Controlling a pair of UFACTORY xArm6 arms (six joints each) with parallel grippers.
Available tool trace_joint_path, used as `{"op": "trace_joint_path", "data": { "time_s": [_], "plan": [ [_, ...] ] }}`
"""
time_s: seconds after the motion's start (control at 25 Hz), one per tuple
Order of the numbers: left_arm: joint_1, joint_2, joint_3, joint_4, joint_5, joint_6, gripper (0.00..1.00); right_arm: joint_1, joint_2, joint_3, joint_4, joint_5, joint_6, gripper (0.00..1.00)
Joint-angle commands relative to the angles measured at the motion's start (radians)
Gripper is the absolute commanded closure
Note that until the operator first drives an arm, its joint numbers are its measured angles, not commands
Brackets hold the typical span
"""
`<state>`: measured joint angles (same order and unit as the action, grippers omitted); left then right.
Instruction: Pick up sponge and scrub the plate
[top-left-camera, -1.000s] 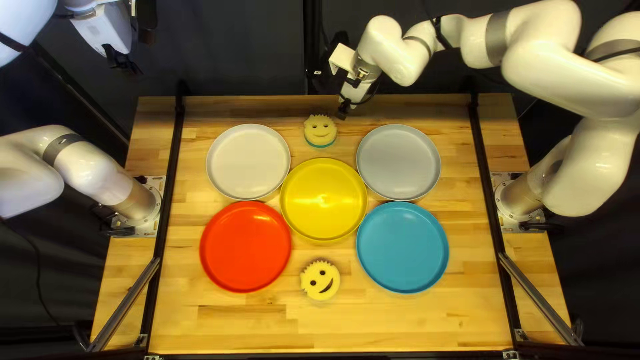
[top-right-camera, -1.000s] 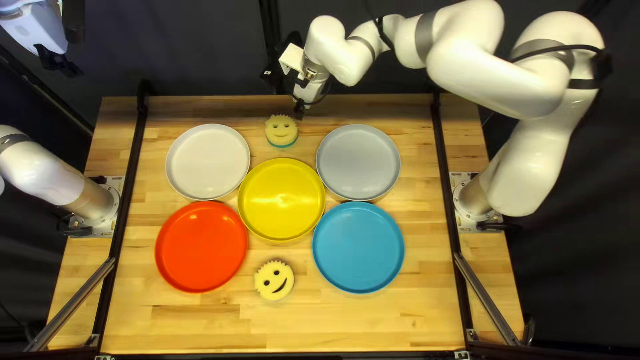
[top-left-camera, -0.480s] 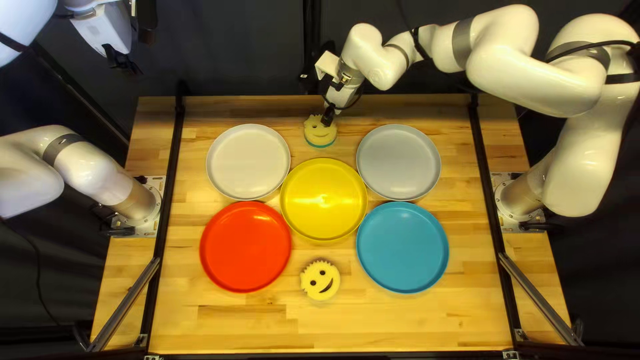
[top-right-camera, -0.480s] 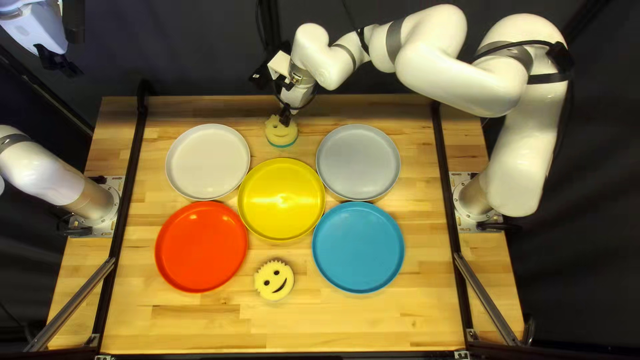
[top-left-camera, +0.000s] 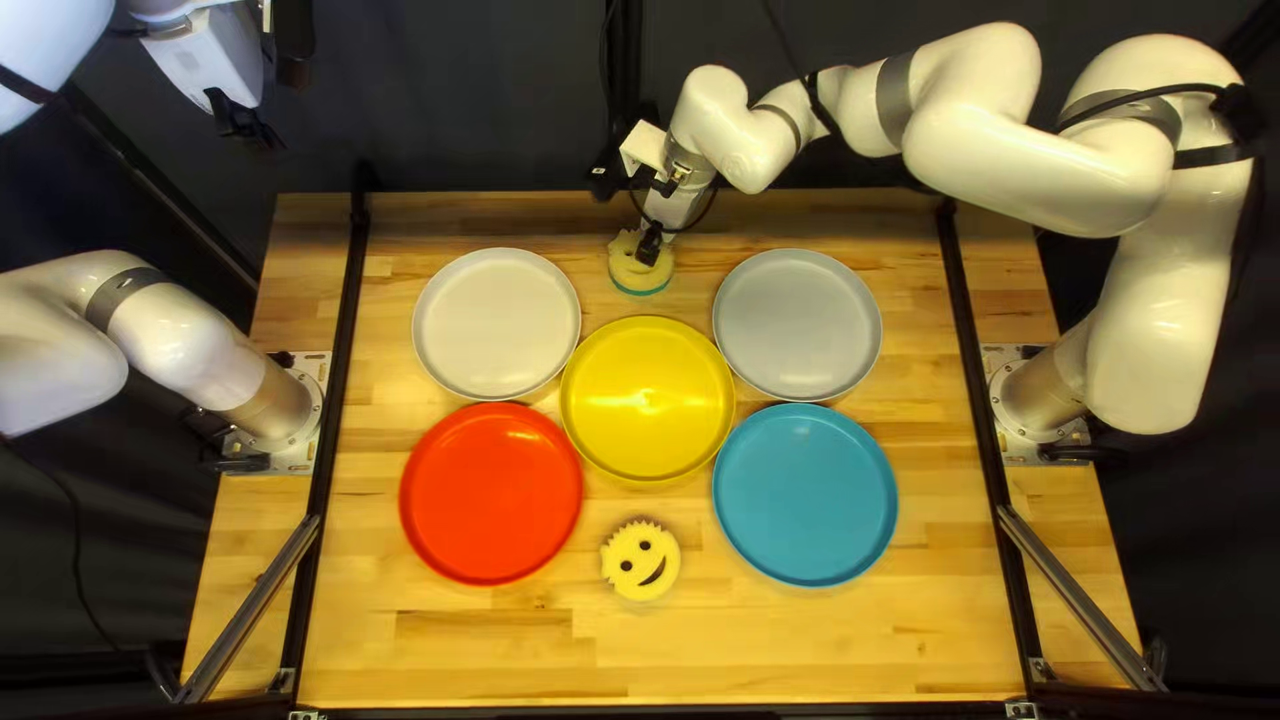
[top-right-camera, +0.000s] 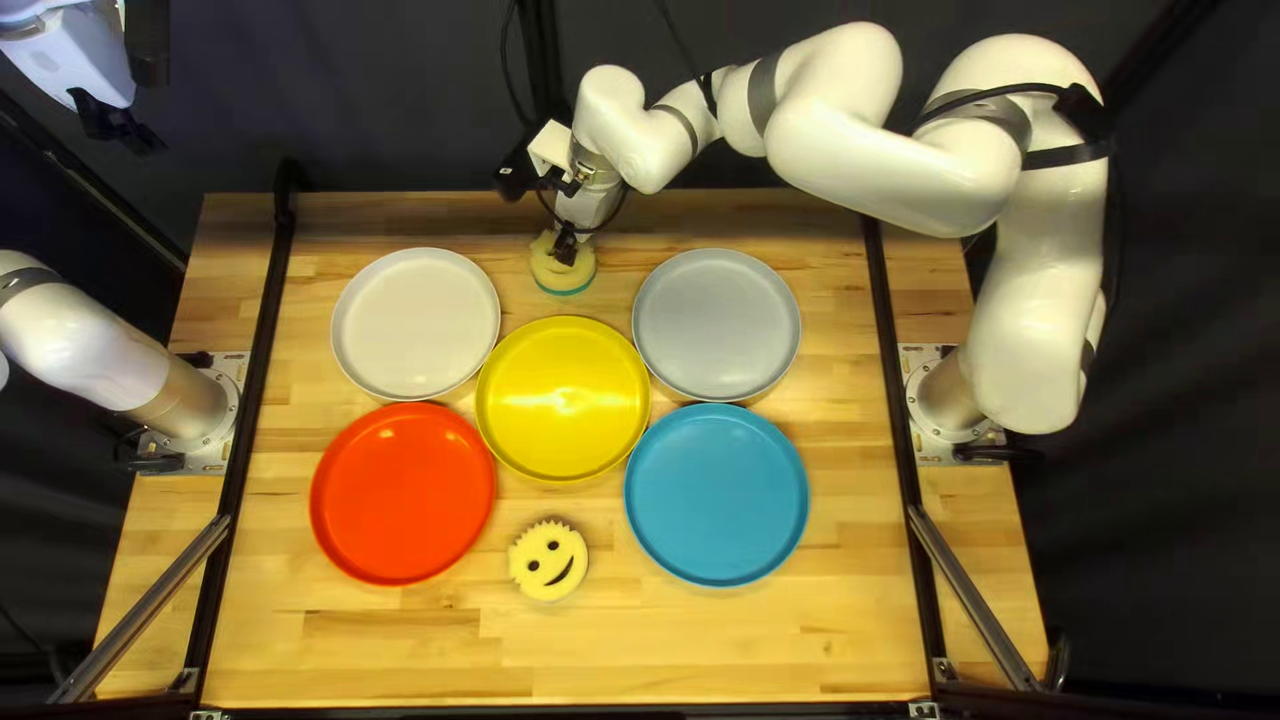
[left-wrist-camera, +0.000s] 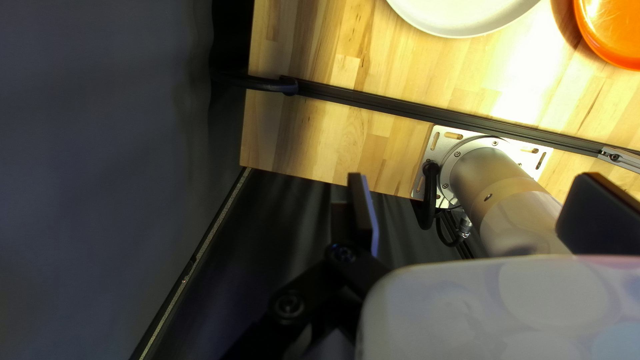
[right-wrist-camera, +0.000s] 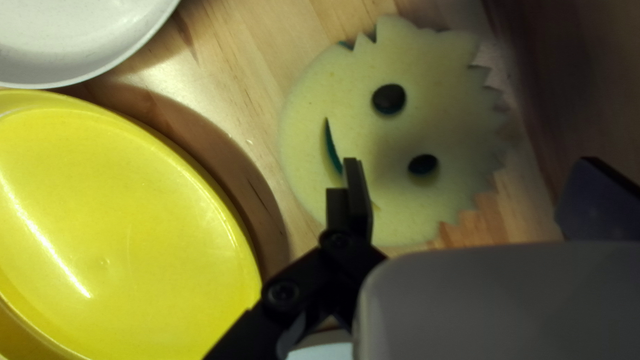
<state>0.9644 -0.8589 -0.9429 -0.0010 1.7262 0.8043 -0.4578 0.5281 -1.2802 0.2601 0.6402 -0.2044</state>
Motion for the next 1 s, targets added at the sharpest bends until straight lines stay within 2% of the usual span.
{"op": "trace_joint_path", "data": {
  "time_s": [0.04, 0.08, 0.84, 0.88, 0.92, 1.0],
  "plan": [
    [0.0, 0.0, 0.0, 0.0, 0.0, 0.0, 0.0, -0.001, 0.001, -0.004, 0.001, 0.006, -0.001, 0.4],
    [0.0, 0.0, 0.0, 0.0, 0.0, 0.0, 0.0, 0.0, 0.002, -0.005, 0.001, 0.006, 0.0, 1.0],
    [0.0, 0.0, 0.0, 0.0, 0.0, 0.0, 0.0, -0.016, -0.033, -0.003, -0.013, 0.041, 0.002, 1.0],
    [0.0, 0.0, 0.0, 0.0, 0.0, 0.0, 0.0, -0.024, -0.045, -0.002, -0.006, 0.051, -0.002, 0.65],
    [0.0, 0.0, 0.0, 0.0, 0.0, 0.0, 0.0, -0.03, -0.052, -0.006, 0.001, 0.062, -0.003, 0.0],
    [0.0, 0.0, 0.0, 0.0, 0.0, 0.0, 0.0, -0.038, -0.06, -0.013, 0.012, 0.08, -0.005, 0.0]
  ]
}}
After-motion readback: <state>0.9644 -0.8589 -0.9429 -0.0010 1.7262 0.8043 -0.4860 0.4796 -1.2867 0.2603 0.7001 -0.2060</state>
